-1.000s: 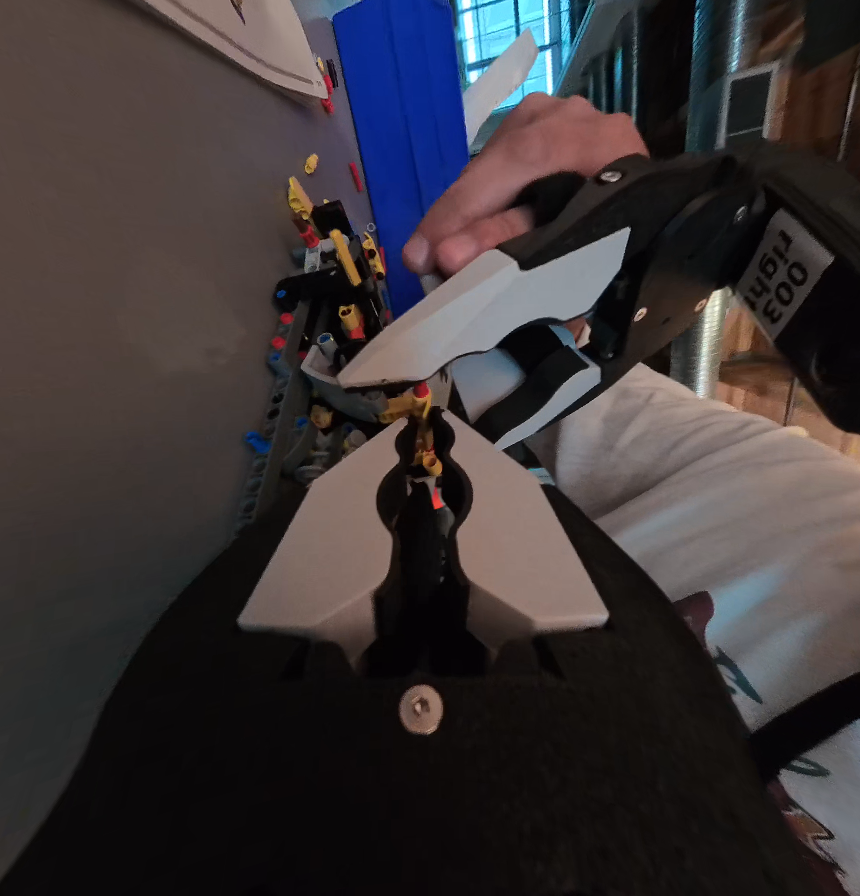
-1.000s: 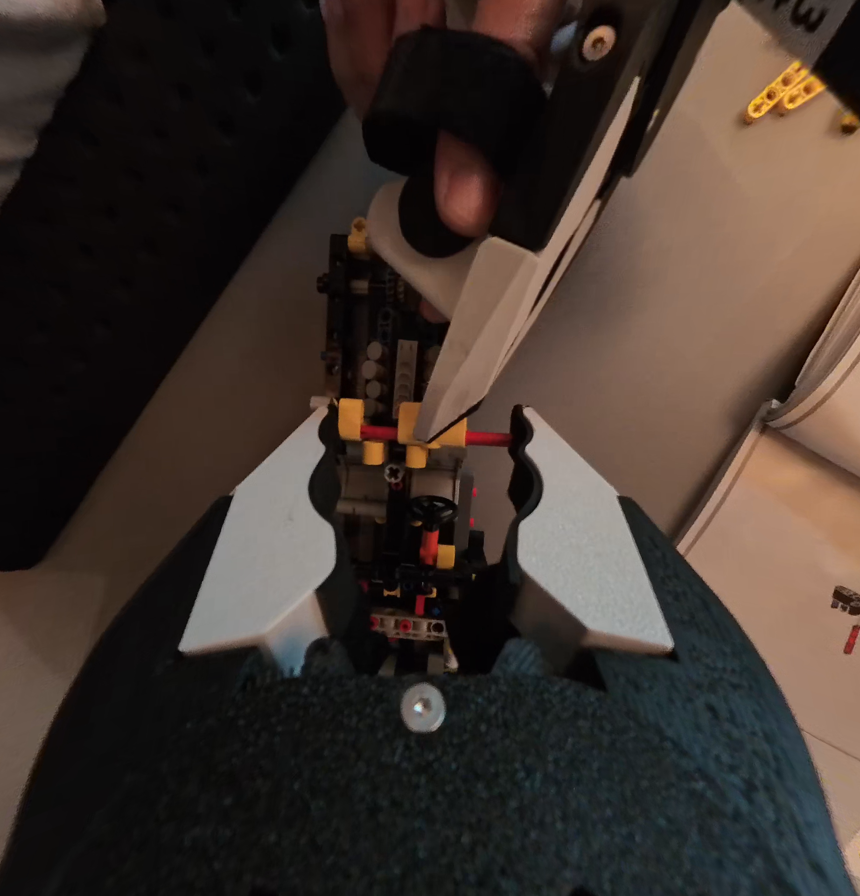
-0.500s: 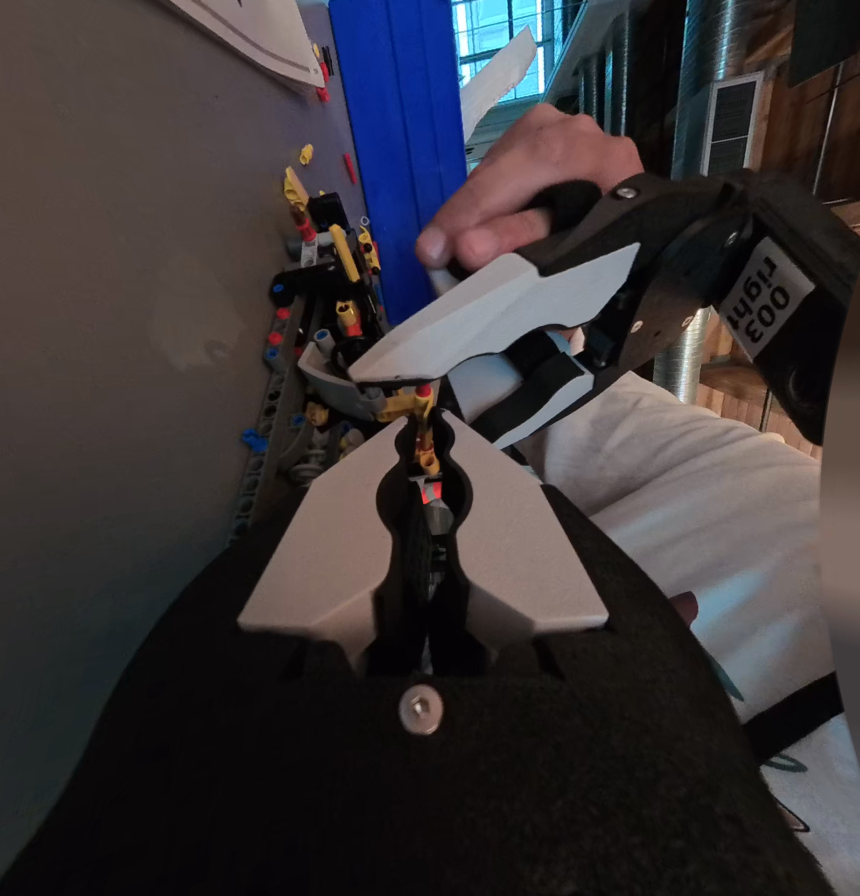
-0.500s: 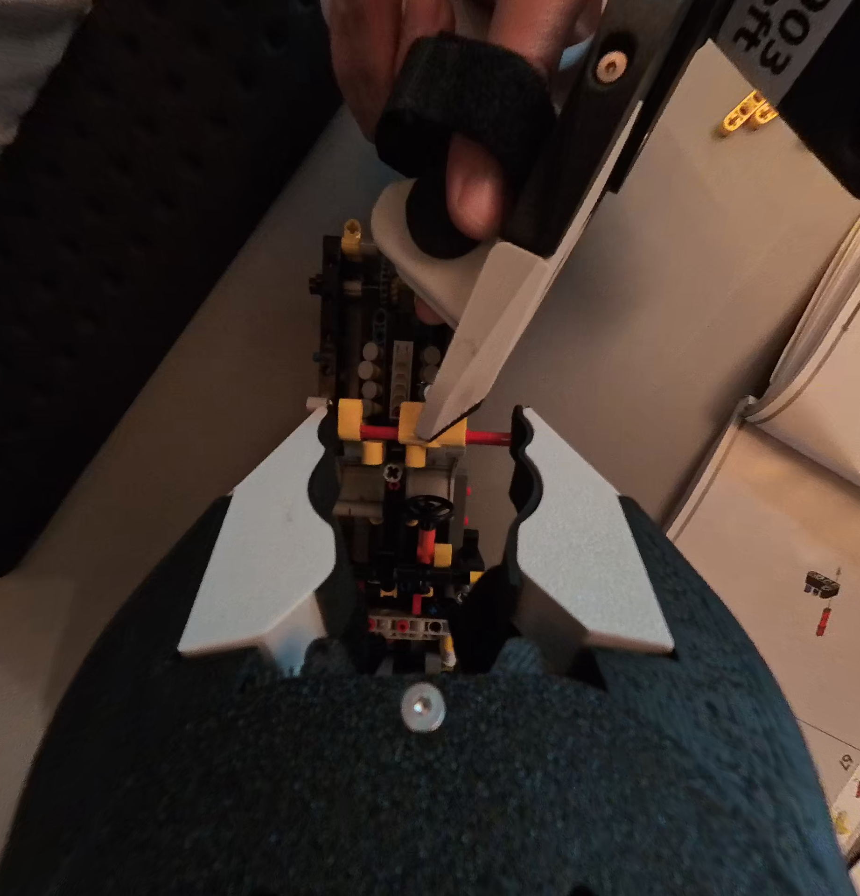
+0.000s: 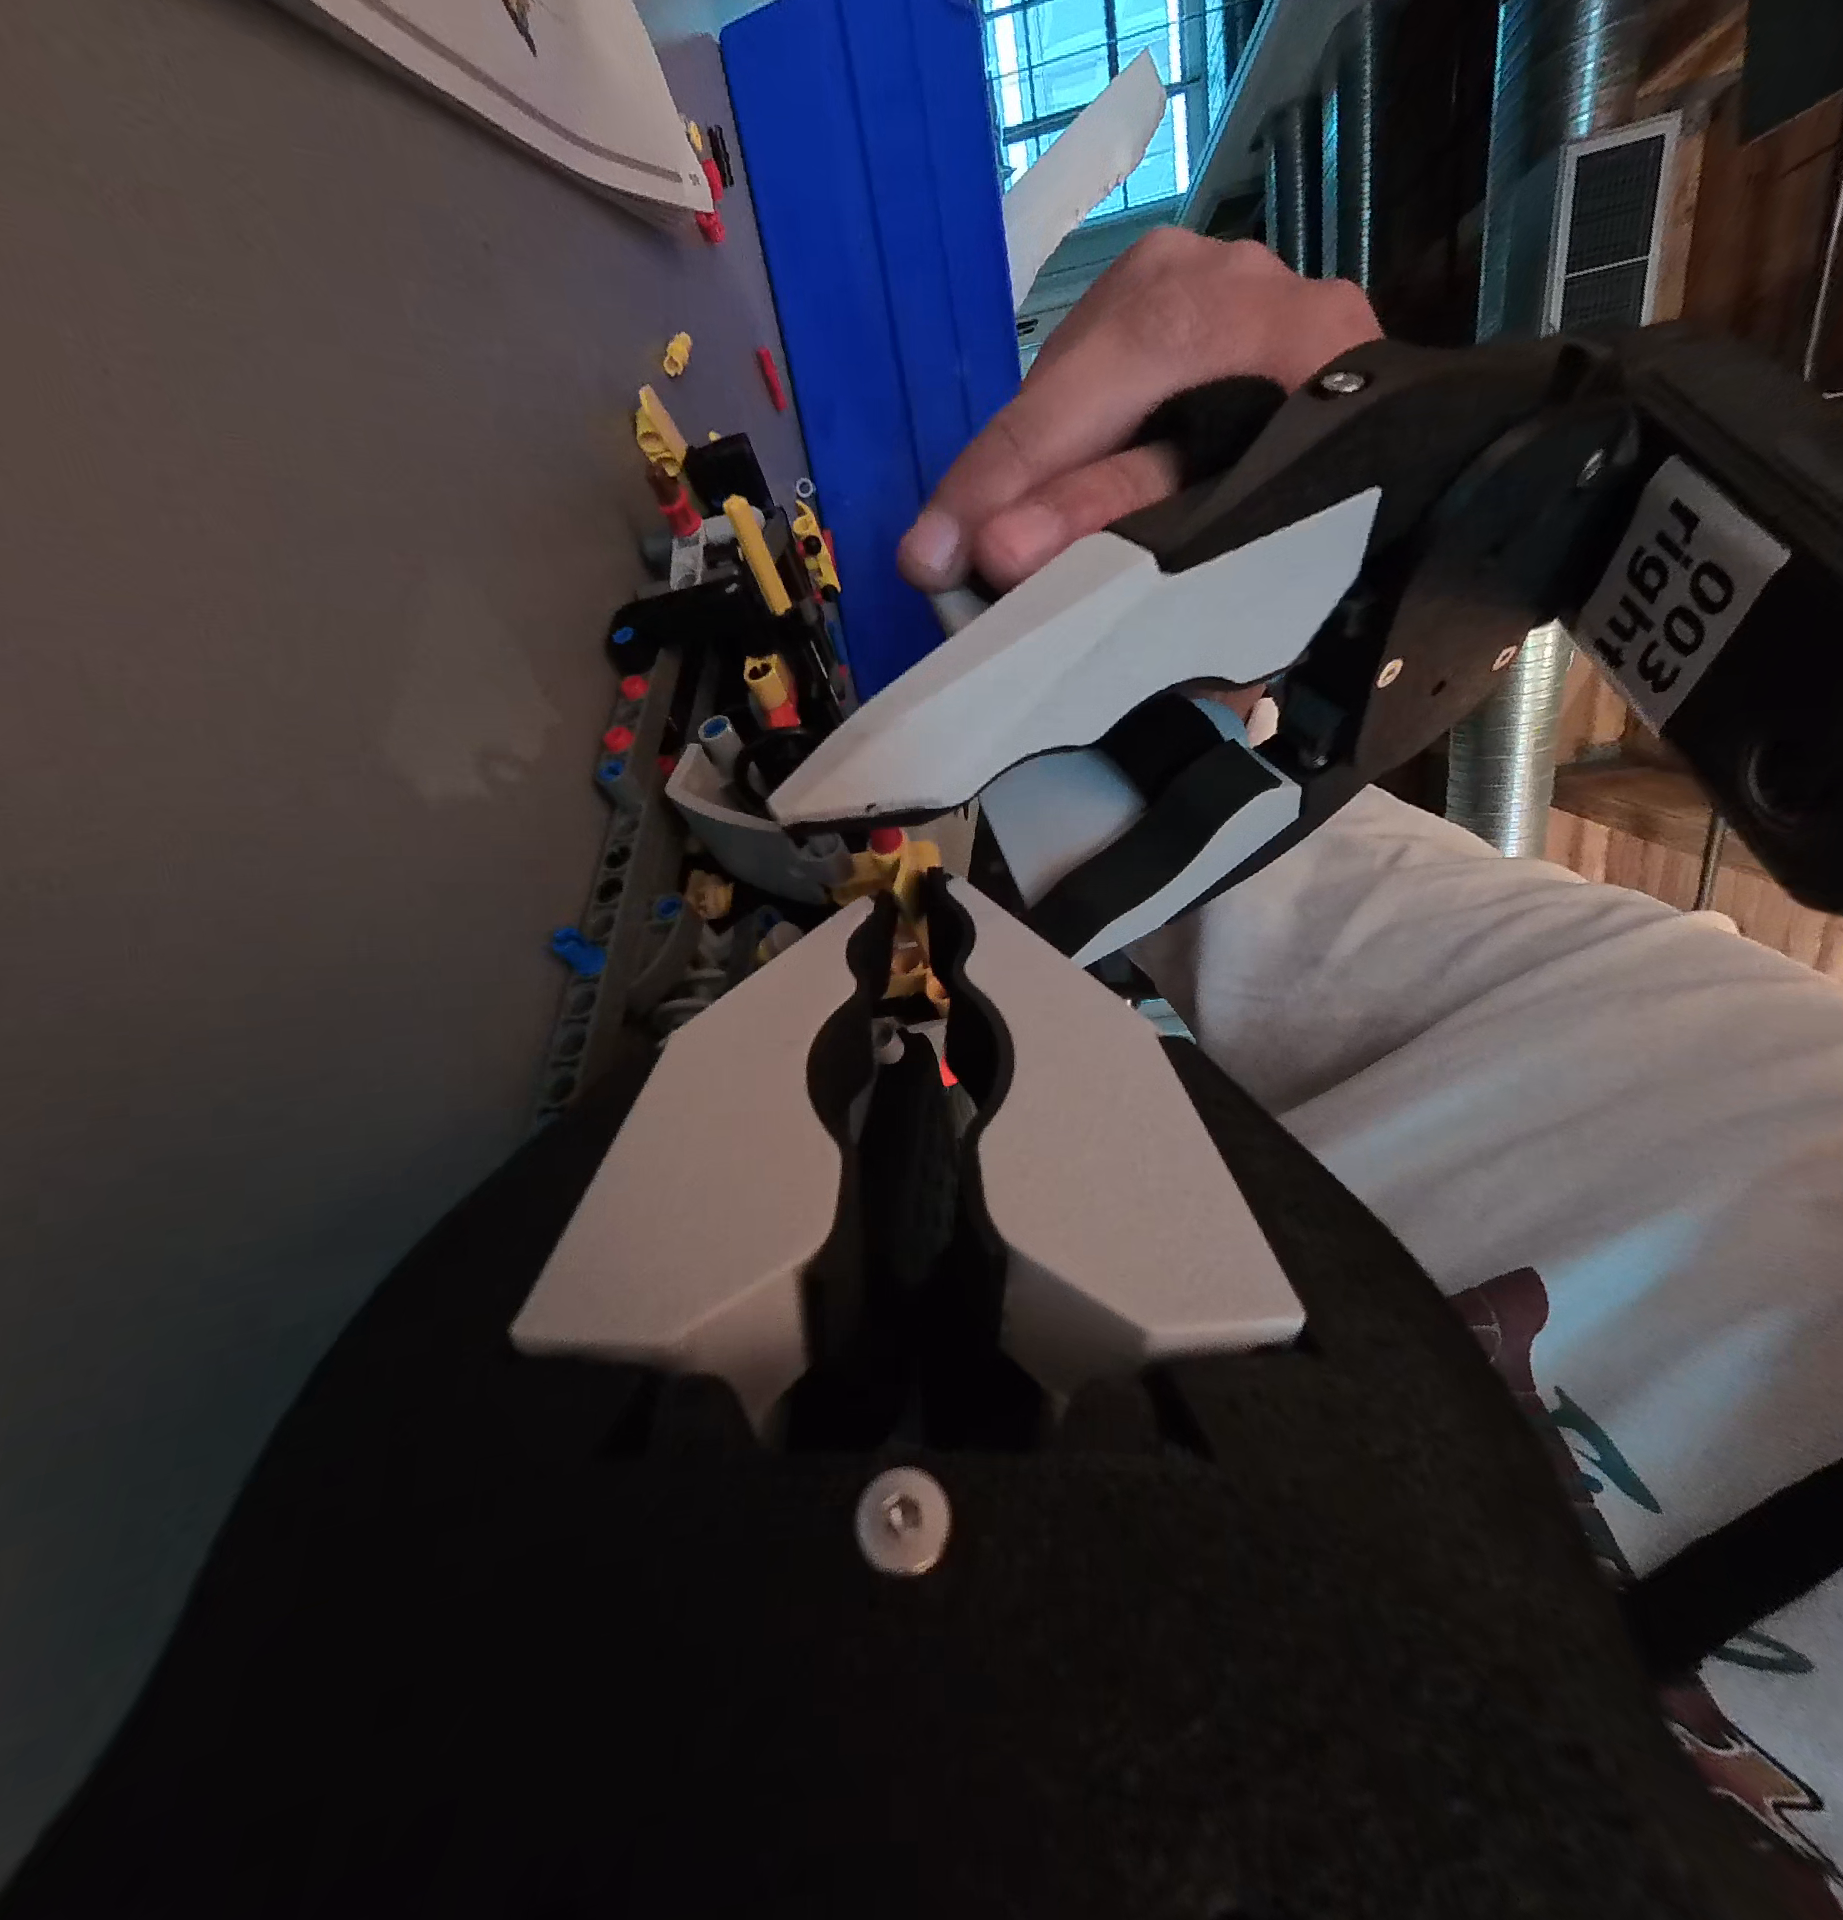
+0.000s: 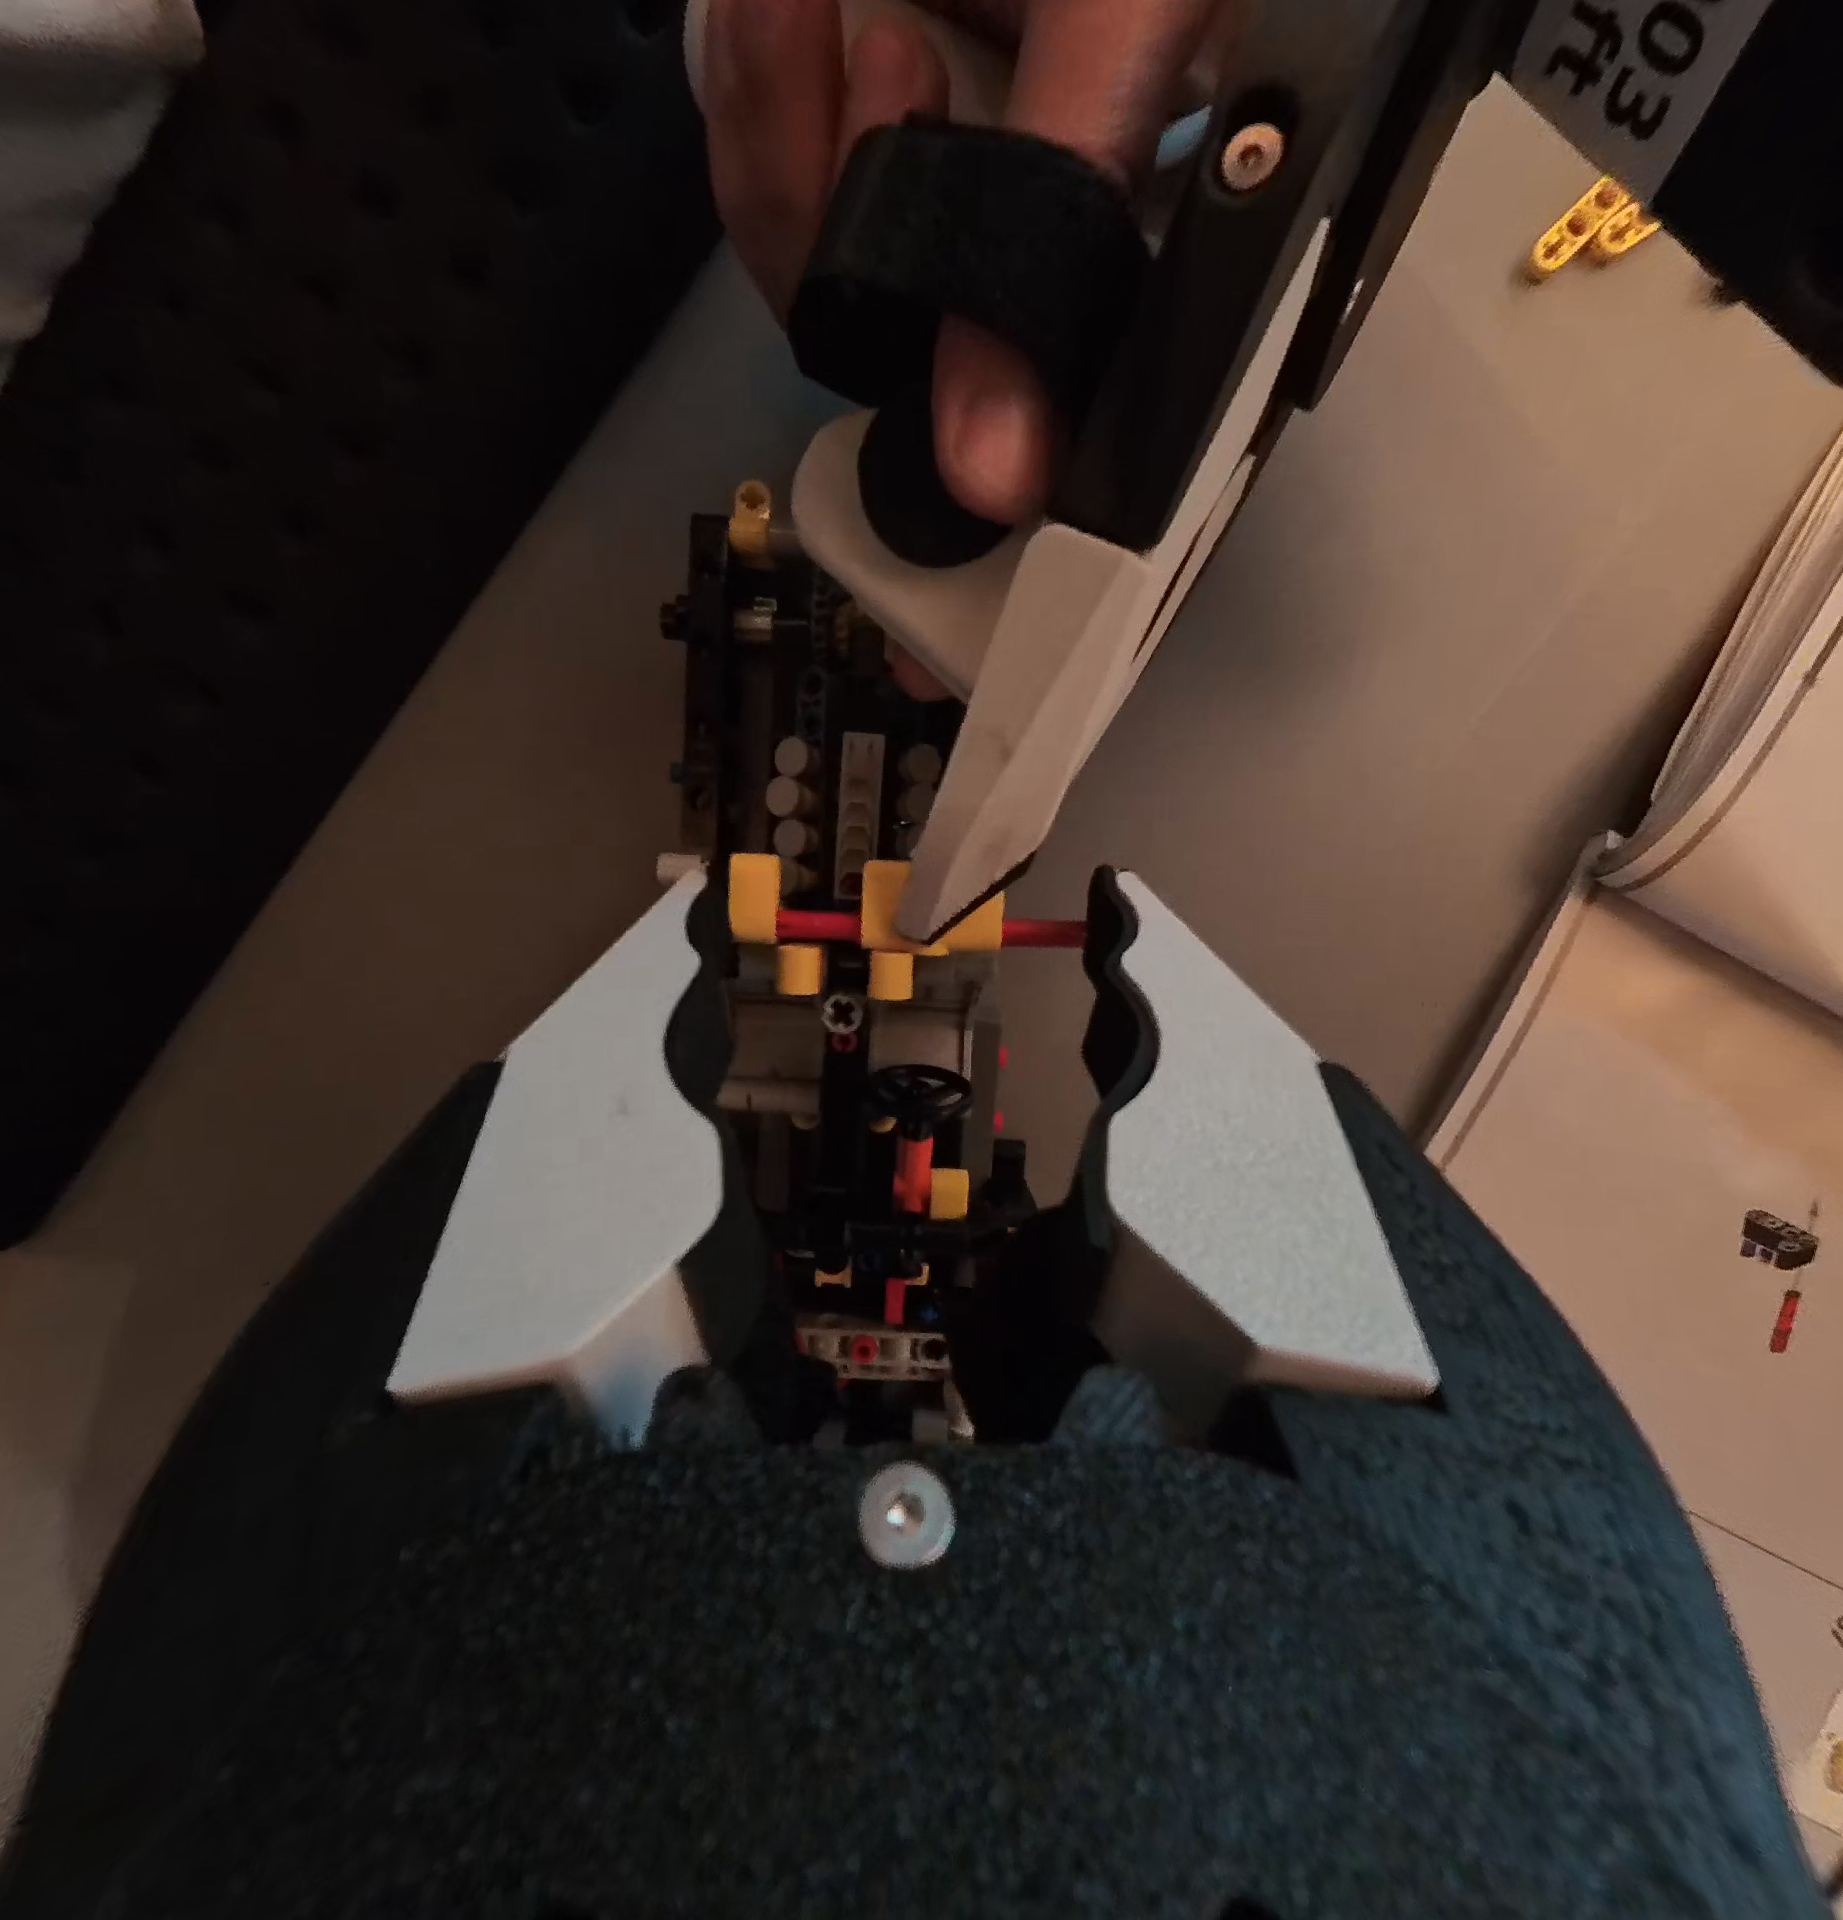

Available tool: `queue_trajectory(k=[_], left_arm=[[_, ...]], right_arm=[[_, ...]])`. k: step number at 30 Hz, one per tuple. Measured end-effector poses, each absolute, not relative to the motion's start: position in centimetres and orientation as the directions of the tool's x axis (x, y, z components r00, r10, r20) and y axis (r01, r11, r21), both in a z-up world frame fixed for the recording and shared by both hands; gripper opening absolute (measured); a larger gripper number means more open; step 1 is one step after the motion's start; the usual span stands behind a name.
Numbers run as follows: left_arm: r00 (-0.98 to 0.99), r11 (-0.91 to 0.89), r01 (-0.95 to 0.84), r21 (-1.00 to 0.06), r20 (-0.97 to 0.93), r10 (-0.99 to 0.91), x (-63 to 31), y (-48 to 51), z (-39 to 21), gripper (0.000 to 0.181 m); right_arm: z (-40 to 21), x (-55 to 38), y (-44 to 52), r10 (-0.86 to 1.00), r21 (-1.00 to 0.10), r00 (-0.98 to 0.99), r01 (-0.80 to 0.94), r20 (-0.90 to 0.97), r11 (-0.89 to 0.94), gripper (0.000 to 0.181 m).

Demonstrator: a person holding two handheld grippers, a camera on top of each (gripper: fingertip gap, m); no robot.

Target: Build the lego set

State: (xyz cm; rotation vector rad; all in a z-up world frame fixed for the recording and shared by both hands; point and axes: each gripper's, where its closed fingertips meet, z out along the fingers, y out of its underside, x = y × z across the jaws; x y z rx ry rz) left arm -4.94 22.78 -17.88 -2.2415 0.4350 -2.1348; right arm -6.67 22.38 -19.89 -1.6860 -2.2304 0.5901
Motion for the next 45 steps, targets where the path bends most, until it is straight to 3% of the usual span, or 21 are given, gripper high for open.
queue_trajectory(k=[5, 32, 34, 39, 42, 45], left_arm=[[0.036, -0.949, -0.179, -0.258, 0.963, -0.269, -4.9, 22.8, -17.8, 0.006], [-0.007, -0.914, -0.264, -0.309, 0.948, -0.318, -4.4, 22.4, -17.9, 0.006], [-0.009, -0.915, -0.276, -0.295, 0.953, -0.304, -4.1, 22.4, -18.0, 0.006], [-0.037, -0.909, -0.301, -0.289, 0.956, -0.292, -4.1, 22.4, -18.1, 0.006], [-0.013, -0.901, -0.3, -0.313, 0.946, -0.325, -3.9, 22.7, -18.4, 0.006], [-0.024, -0.901, -0.285, -0.327, 0.942, -0.334, -3.9, 22.7, -18.2, 0.006]], right_arm=[[-19.8, -6.6, 22.4, 0.954, -0.473, -0.299, 0.837, 0.023, 0.274, 0.068], [-19.8, -6.2, 22.1, 0.976, -0.478, -0.22, 0.856, 0.007, 0.196, 0.069], [-19.7, -5.8, 22.2, 0.984, -0.474, -0.177, 0.866, 0.005, 0.158, 0.072], [-17.0, -5.0, 22.3, 1.0, -0.6, 0.022, 0.8, 0.013, -0.01, 0.075], [-16.3, -3.5, 22.9, 0.956, -0.639, 0.291, 0.743, 0.037, -0.201, 0.064], [-16.4, -3.8, 21.2, 0.838, -0.728, 0.544, 0.554, -0.051, -0.404, 0.049]])
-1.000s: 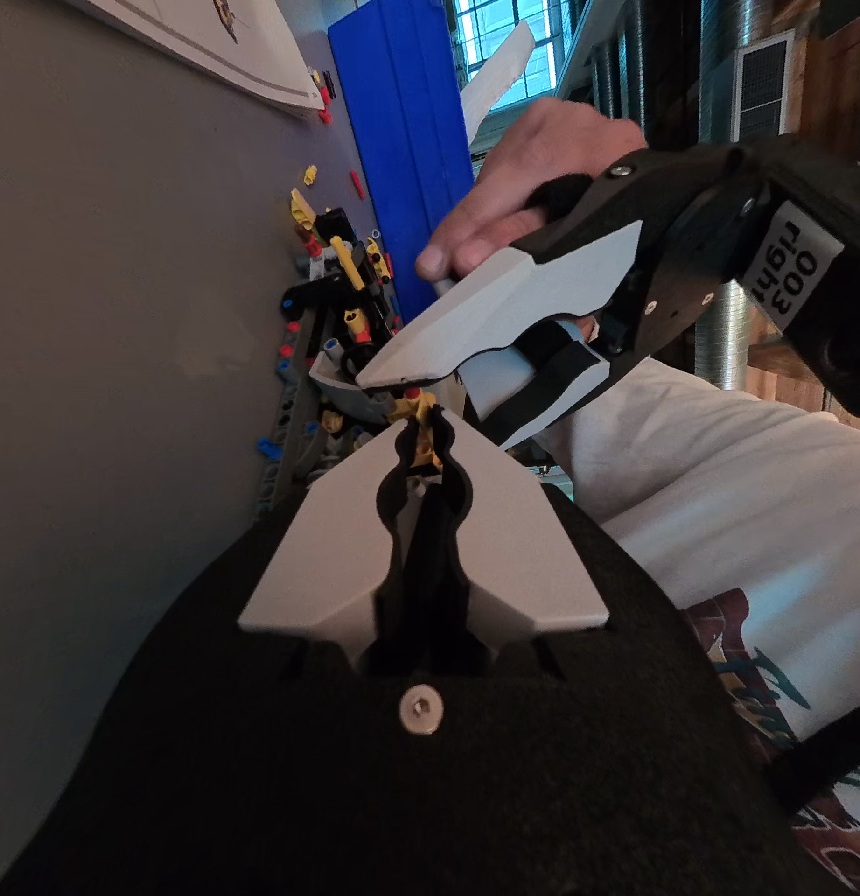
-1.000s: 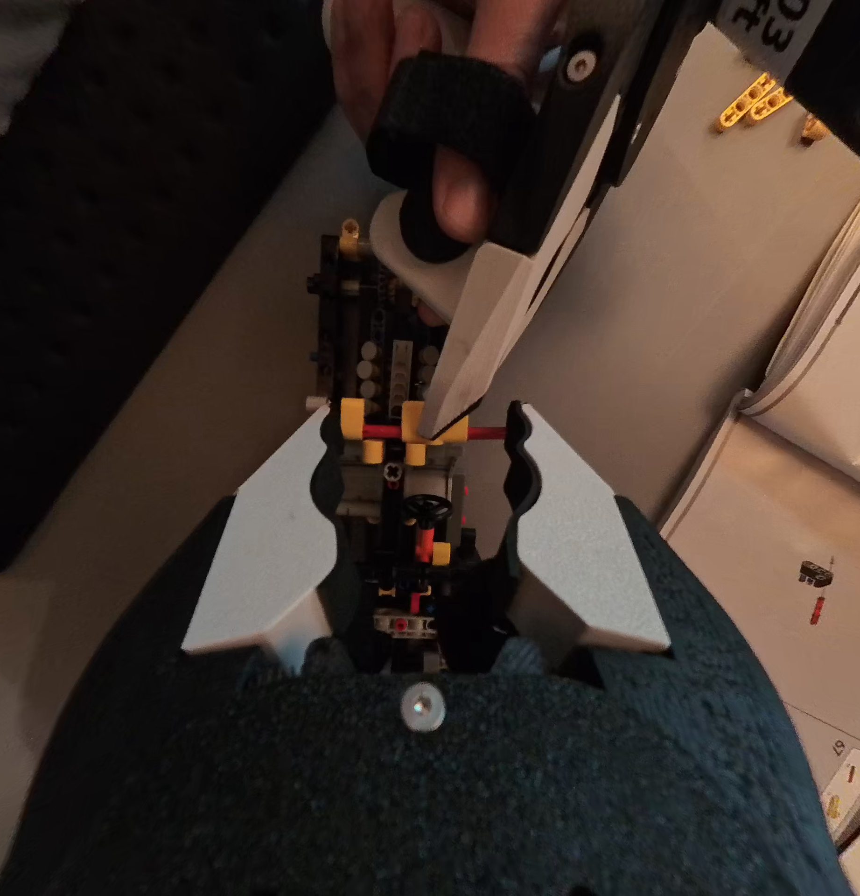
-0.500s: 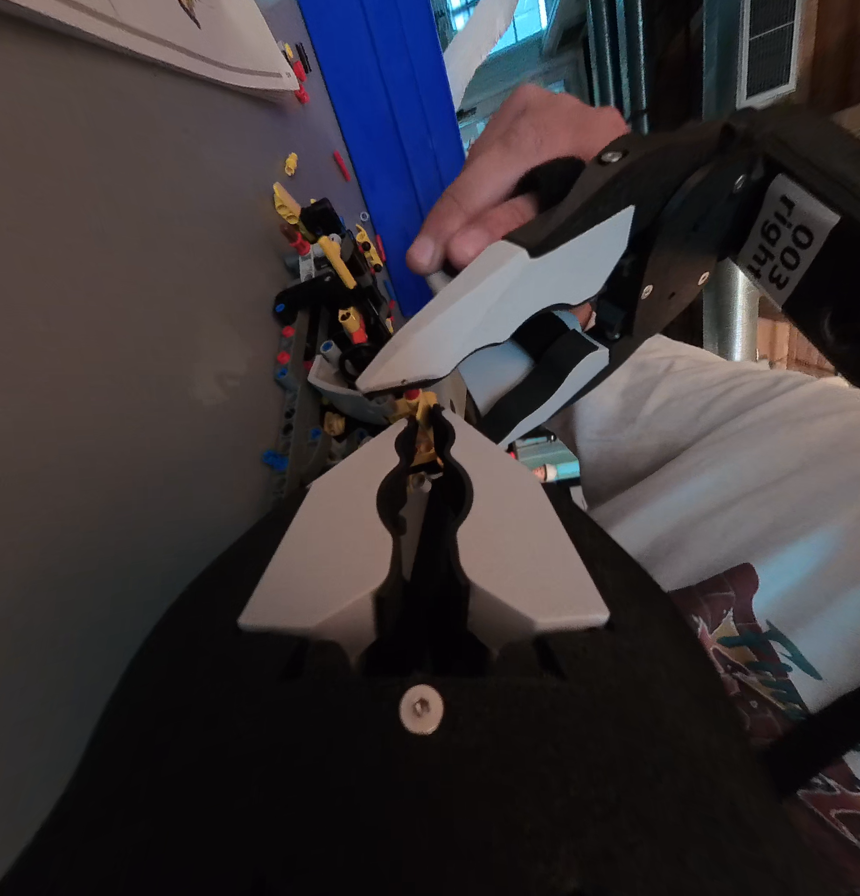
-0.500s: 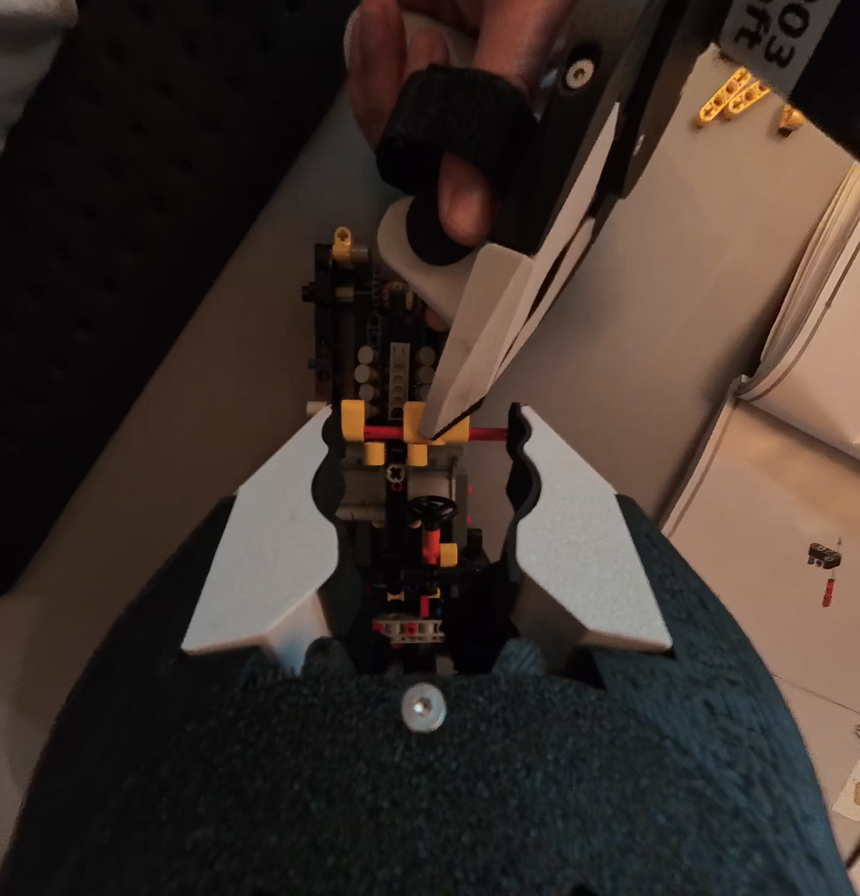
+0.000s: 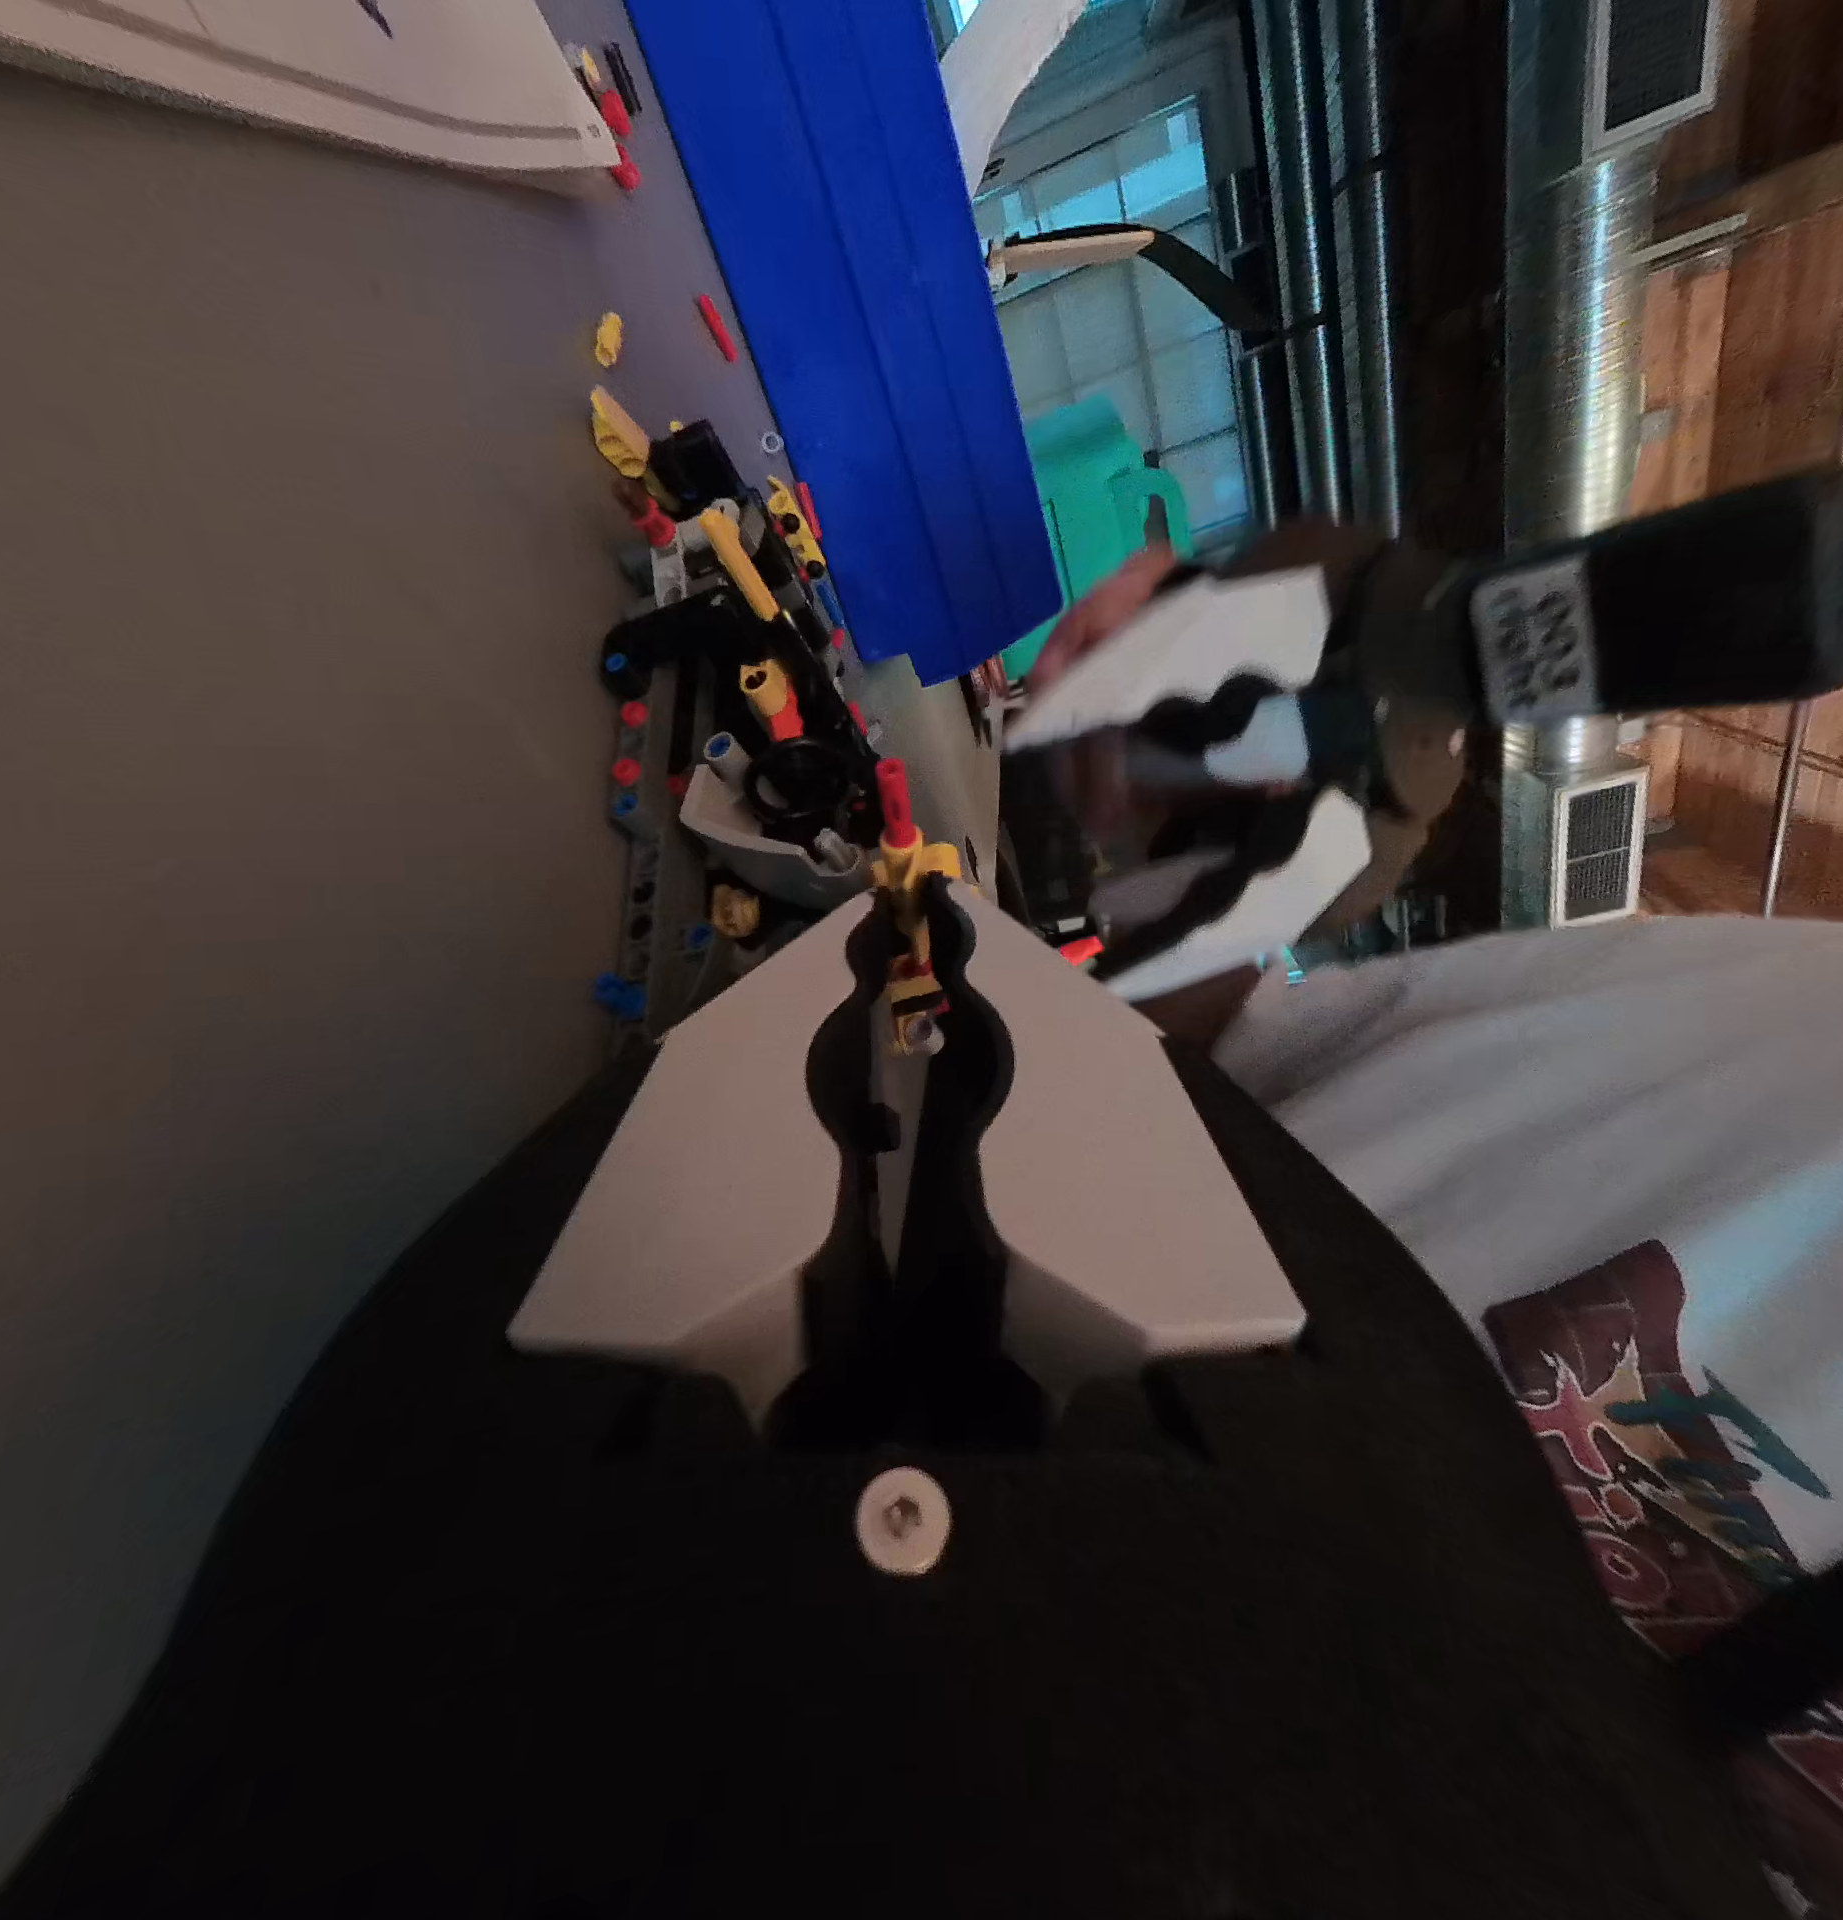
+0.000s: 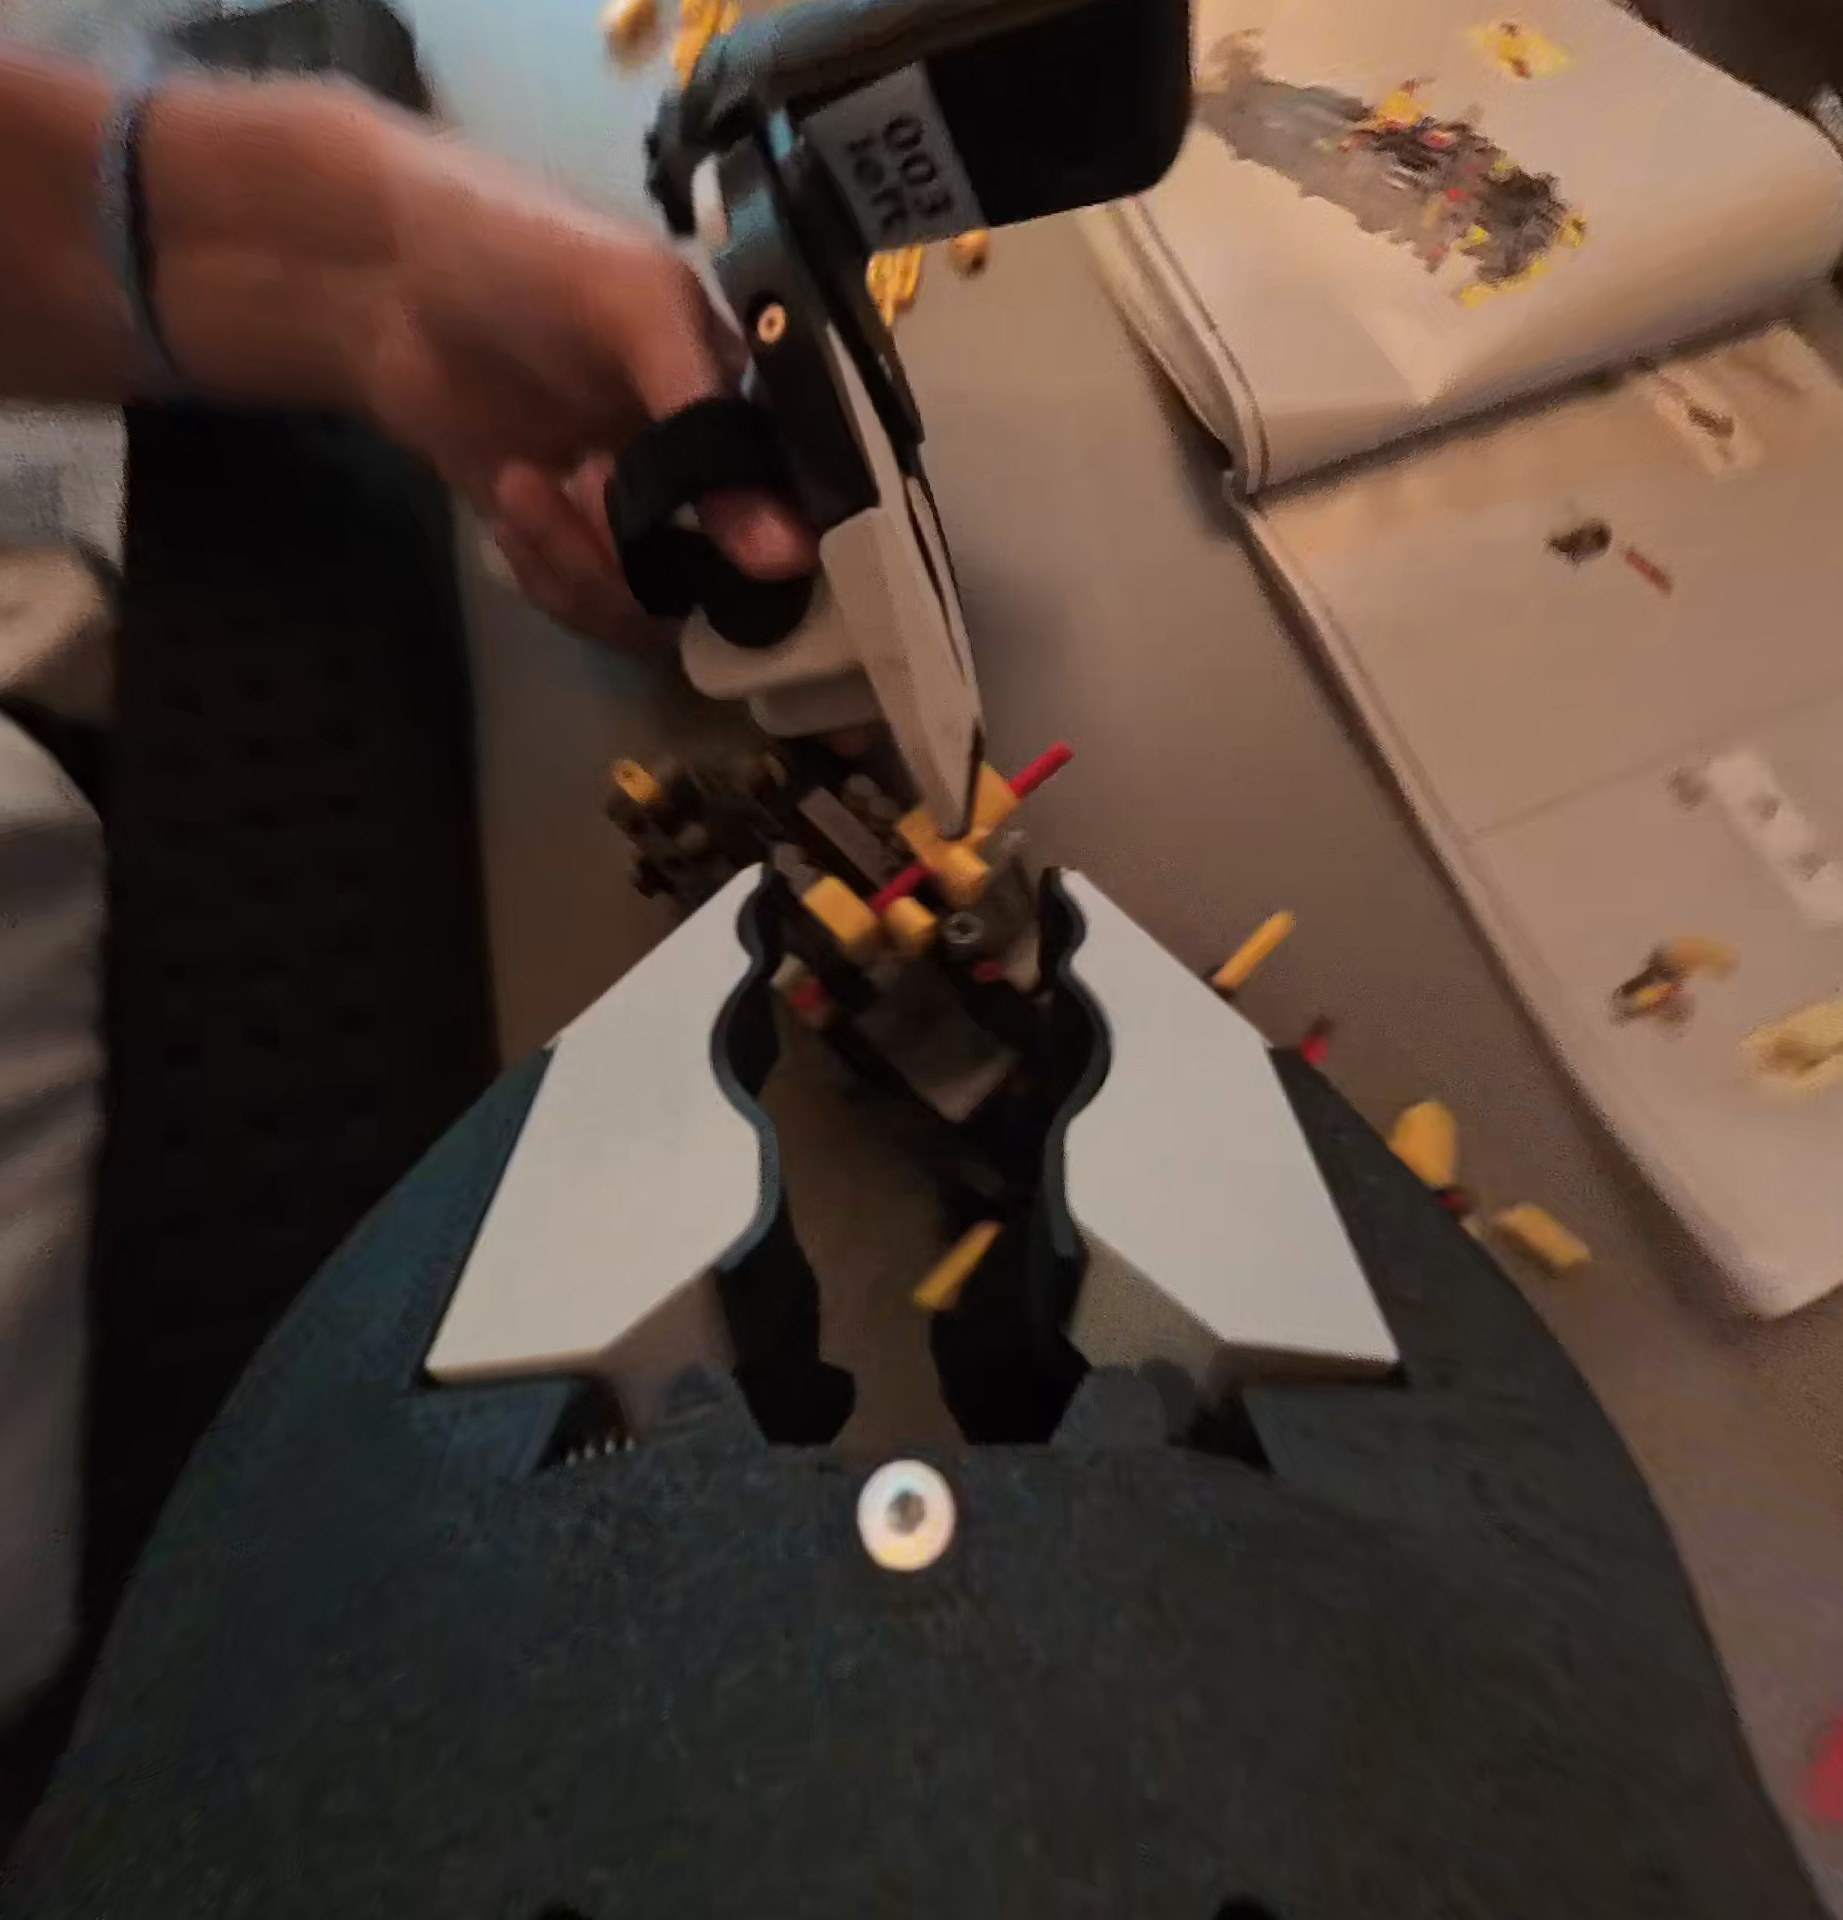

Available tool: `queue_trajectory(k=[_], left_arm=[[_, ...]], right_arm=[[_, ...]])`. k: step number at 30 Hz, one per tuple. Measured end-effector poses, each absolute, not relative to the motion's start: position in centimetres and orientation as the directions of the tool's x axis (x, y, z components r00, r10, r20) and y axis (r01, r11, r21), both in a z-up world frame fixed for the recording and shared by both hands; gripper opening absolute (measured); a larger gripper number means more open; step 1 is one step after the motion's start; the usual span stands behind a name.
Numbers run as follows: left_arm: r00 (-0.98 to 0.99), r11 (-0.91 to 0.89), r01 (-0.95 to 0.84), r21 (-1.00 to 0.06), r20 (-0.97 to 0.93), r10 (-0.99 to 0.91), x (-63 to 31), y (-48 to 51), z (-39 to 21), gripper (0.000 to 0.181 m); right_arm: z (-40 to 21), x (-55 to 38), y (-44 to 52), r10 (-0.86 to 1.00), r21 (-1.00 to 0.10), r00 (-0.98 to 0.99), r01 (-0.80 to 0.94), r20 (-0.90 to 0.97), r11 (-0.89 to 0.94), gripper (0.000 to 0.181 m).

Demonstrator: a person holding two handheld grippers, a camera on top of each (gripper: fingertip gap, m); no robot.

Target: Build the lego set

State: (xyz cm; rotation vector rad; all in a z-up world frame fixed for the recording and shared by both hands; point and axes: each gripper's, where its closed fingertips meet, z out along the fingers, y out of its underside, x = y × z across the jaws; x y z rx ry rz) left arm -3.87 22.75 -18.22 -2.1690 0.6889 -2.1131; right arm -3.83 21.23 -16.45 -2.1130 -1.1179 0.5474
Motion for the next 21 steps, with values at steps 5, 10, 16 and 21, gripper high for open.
queue_trajectory(k=[5, 10, 16, 21], left_arm=[[-0.059, -0.915, -0.23, -0.331, 0.943, -0.326, -3.9, 23.0, -17.5, 0.006], [-0.088, -0.921, -0.184, -0.343, 0.939, -0.332, -3.9, 22.9, -16.7, 0.006], [-0.059, -0.923, -0.176, -0.341, 0.94, -0.336, -3.8, 22.6, -17.2, 0.006], [-0.054, -0.942, -0.155, -0.299, 0.954, -0.294, -3.8, 22.6, -17.3, 0.006]], right_arm=[[-18.3, -4.4, 19.5, 0.524, -0.825, 0.847, 0.231, -0.09, -0.516, 0.043], [-17.9, -4.5, 19.9, 0.371, -0.881, 0.928, 0.185, 0.012, -0.435, 0.032], [-19.1, -4.4, 20.2, 0.34, -0.869, 0.94, 0.177, 0.011, -0.462, 0.021], [-19.2, -4.1, 20.4, 0.315, -0.871, 0.948, 0.194, 0.047, -0.452, 0.014]])
